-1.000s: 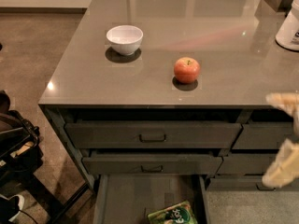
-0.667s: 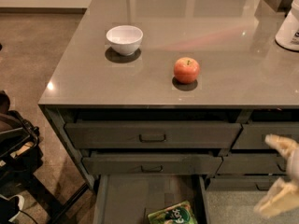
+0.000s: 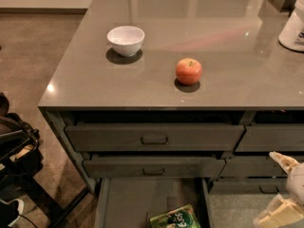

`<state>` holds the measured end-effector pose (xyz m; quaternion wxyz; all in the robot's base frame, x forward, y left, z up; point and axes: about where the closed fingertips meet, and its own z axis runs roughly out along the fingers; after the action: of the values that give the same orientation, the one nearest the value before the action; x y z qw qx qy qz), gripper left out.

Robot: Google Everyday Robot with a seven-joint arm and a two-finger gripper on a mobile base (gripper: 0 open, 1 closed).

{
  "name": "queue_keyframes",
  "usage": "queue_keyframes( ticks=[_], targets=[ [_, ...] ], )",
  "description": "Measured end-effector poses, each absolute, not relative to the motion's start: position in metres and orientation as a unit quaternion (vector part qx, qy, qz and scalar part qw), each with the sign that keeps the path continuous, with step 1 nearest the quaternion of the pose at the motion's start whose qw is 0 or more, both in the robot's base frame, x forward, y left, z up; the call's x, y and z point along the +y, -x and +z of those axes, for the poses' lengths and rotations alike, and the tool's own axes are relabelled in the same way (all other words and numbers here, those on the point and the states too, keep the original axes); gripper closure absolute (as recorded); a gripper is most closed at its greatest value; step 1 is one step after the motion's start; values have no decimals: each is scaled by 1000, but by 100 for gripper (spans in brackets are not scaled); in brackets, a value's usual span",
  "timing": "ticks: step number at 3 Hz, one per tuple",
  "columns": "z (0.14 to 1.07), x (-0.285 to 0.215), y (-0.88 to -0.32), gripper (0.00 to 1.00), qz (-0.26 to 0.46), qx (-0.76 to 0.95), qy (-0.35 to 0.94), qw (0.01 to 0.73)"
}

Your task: Pick green rice chip bag from bottom drawer and place on counter

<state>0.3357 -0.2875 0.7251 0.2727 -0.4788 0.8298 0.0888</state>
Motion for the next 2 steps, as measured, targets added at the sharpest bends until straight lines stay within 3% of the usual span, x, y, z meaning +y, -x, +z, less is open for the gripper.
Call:
queue_keyframes(
  ticks=[2],
  targets=[
    [602, -253, -317, 0, 150, 833, 420, 327]
  ],
)
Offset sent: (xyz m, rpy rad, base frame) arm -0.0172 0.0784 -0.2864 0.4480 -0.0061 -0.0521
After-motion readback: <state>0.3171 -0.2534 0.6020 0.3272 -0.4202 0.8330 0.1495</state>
